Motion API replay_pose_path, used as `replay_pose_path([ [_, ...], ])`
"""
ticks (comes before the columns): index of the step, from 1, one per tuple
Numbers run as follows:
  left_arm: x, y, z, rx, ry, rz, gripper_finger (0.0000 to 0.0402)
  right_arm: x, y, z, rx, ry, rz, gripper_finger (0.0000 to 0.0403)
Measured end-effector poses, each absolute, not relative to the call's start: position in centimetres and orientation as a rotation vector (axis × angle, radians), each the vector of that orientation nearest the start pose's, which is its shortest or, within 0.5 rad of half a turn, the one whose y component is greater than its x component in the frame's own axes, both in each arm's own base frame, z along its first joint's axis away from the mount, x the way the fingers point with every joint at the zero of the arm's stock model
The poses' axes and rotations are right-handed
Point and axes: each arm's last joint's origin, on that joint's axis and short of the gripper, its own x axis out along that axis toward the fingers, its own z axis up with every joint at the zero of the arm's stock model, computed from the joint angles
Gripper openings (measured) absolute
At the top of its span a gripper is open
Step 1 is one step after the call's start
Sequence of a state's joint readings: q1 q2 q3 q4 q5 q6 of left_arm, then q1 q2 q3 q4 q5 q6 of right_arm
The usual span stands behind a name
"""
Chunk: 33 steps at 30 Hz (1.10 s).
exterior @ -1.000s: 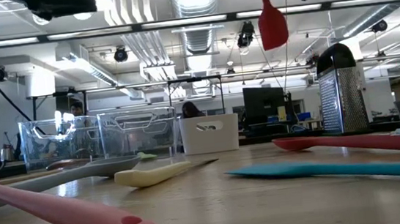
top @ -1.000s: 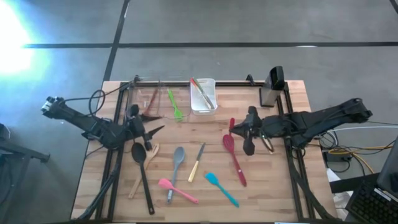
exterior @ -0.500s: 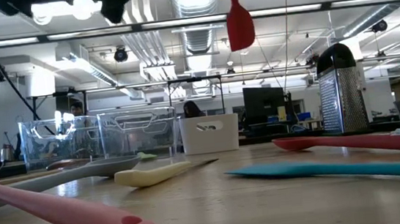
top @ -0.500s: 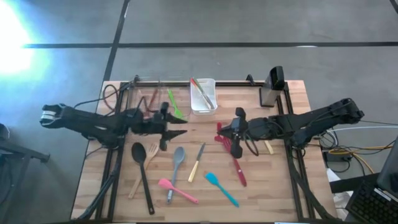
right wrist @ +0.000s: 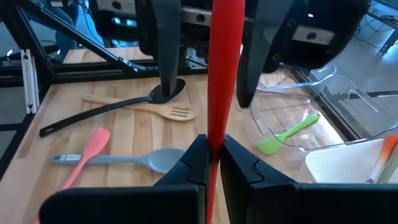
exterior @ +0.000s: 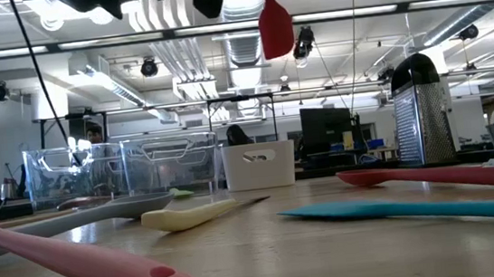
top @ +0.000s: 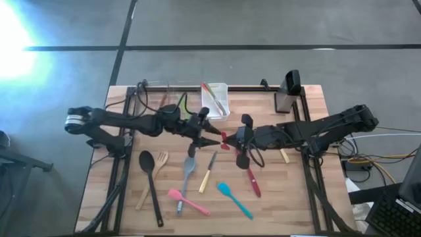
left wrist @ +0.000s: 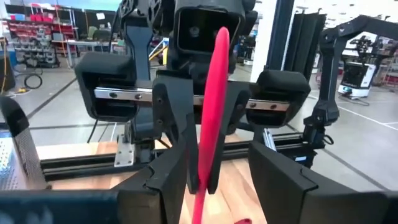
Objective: Pick & Place Kitchen Items
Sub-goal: Put the red spatula into the right transparent bin
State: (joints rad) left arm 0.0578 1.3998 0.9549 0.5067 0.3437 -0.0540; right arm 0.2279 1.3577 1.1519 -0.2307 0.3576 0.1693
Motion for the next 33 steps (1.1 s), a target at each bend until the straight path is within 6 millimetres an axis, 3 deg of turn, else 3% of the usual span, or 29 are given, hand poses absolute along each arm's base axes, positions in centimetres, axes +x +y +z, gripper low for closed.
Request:
replay_pose_path([
  [13, 33.7, 0.9, 32.3, -0.012, -0.111, -0.3, 0.0169, 29.5, 5.8, 33.1, 0.045, 0.403, -0.164, 0.0011],
  [16, 33.6, 0.9, 32.5, -0.004, -0.133, -0.299, 0.014, 29.5, 5.8, 33.1, 0.045, 0.402, -0.164, 0.0011],
  [21, 33.6, 0.9, 32.8, 0.035, -0.165, -0.296, 0.0036, 29.6, 5.8, 33.1, 0.046, 0.4, -0.166, 0.0011],
  [29, 33.7, 0.9, 32.8, 0.04, -0.167, -0.295, 0.0034, 29.6, 5.8, 33.1, 0.045, 0.401, -0.167, 0.0014],
  [33, 33.6, 1.0, 32.8, 0.038, -0.169, -0.291, 0.0034, 29.2, 5.7, 33.6, 0.057, 0.388, -0.172, 0.0039],
])
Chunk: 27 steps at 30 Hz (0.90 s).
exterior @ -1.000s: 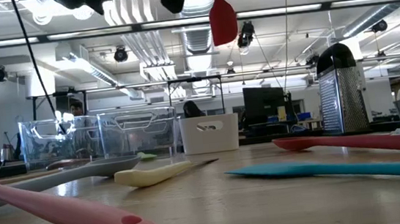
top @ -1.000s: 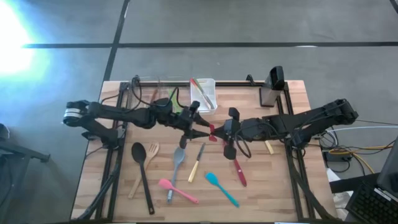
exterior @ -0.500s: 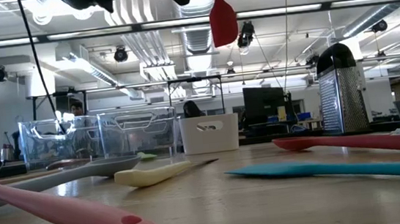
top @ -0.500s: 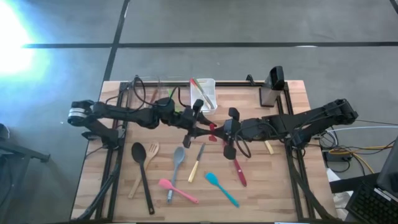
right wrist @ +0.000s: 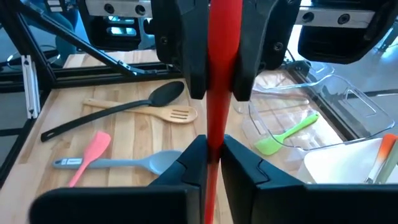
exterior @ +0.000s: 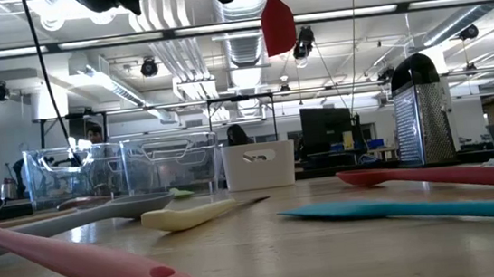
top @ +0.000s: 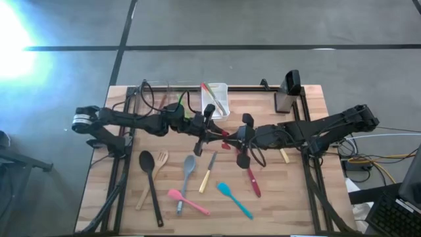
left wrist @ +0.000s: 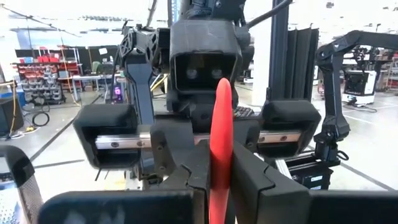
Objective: Pick & Place Kitchen Items
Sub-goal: Put the red spatula into the right transparent bin
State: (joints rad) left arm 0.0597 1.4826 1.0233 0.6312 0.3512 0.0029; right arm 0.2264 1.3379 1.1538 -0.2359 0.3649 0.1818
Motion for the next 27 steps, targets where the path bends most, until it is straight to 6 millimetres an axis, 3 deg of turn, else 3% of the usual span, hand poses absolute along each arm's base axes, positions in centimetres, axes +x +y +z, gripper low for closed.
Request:
replay_pose_path([
  [6, 33.1, 1.8, 32.6, 0.014, -0.096, -0.247, 0.0034, 26.9, 5.0, 35.1, 0.085, 0.417, -0.261, 0.0101],
  [13, 30.6, 4.6, 33.7, 0.031, -0.014, 0.002, 0.0034, 24.0, 4.2, 33.7, 0.208, 0.569, -0.407, 0.0143],
  [19, 28.1, 9.6, 34.7, 0.0, -0.015, 0.225, 0.0034, 23.7, 4.1, 31.0, 0.241, 0.642, -0.45, 0.0139],
  [27, 24.2, 17.1, 34.1, -0.25, -0.048, 0.458, 0.0034, 23.4, 4.0, 28.9, 0.26, 0.688, -0.477, 0.0115],
])
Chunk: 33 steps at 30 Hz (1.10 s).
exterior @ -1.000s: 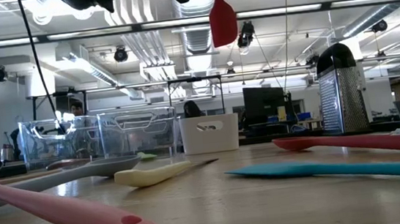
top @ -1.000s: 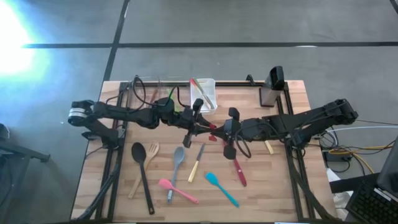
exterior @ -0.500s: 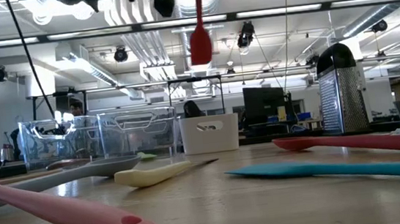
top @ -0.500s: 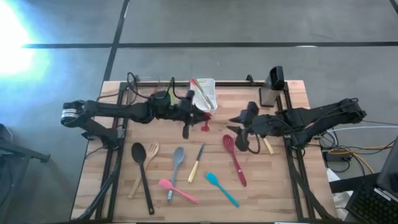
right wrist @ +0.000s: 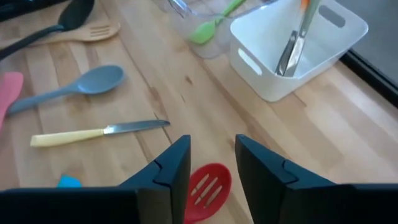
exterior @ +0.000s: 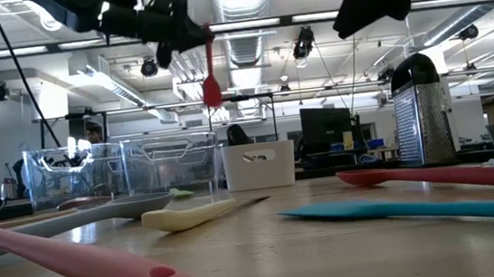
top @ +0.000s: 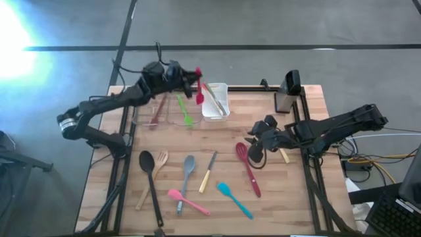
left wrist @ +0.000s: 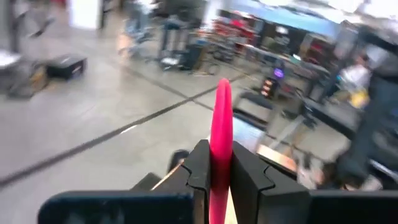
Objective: Pick & Place Kitchen Items
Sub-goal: Put the red spatula into the right transparent bin
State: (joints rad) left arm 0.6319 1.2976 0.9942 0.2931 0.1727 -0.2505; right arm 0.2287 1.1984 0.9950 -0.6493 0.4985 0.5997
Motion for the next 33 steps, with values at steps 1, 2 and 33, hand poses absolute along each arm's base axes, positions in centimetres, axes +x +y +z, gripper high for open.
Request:
replay_pose_path([
  [1, 23.7, 17.8, 33.7, -0.293, -0.048, 0.484, 0.0034, 23.4, 4.0, 28.8, 0.259, 0.691, -0.478, 0.0112],
  [2, 23.2, 18.4, 33.2, -0.327, -0.047, 0.511, 0.0034, 23.4, 4.0, 28.8, 0.259, 0.69, -0.478, 0.011],
  [33, 18.8, 20.3, 20.9, -0.842, 0.128, 0.868, 0.0034, 23.8, 4.1, 29.1, 0.243, 0.645, -0.452, 0.0105],
])
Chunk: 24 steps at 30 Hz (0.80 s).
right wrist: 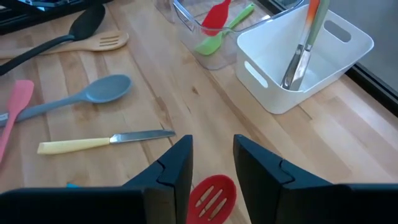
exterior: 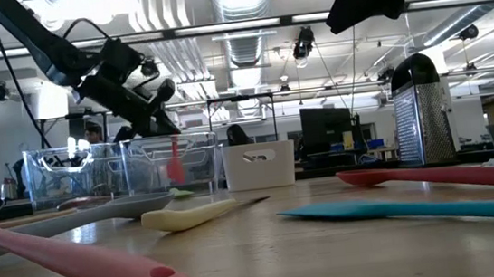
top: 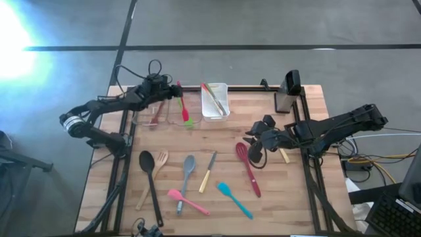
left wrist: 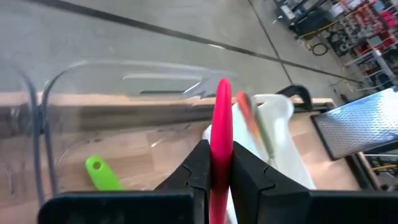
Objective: Pick & Place Kitchen Items
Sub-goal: Put the red spatula into the right transparent bin
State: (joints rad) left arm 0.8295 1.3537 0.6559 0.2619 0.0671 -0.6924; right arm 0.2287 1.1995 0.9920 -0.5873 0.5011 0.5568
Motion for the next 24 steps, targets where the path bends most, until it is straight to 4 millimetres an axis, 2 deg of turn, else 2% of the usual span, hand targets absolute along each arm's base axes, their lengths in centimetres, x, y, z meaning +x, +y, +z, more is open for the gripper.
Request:
replay_pose_path([
  [12, 19.4, 21.1, 19.1, -0.877, 0.172, 0.906, 0.0034, 23.9, 4.1, 29.2, 0.245, 0.641, -0.453, 0.0097],
  [19, 19.8, 21.4, 19.3, -0.877, 0.162, 0.895, 0.0036, 23.9, 4.1, 29.2, 0.245, 0.641, -0.452, 0.0108],
  [21, 19.9, 21.5, 19.5, -0.865, 0.16, 0.89, 0.0055, 23.9, 4.1, 29.1, 0.245, 0.641, -0.452, 0.011],
  [24, 20.0, 21.5, 19.7, -0.852, 0.165, 0.866, 0.0106, 23.9, 4.1, 29.1, 0.245, 0.641, -0.452, 0.0113],
])
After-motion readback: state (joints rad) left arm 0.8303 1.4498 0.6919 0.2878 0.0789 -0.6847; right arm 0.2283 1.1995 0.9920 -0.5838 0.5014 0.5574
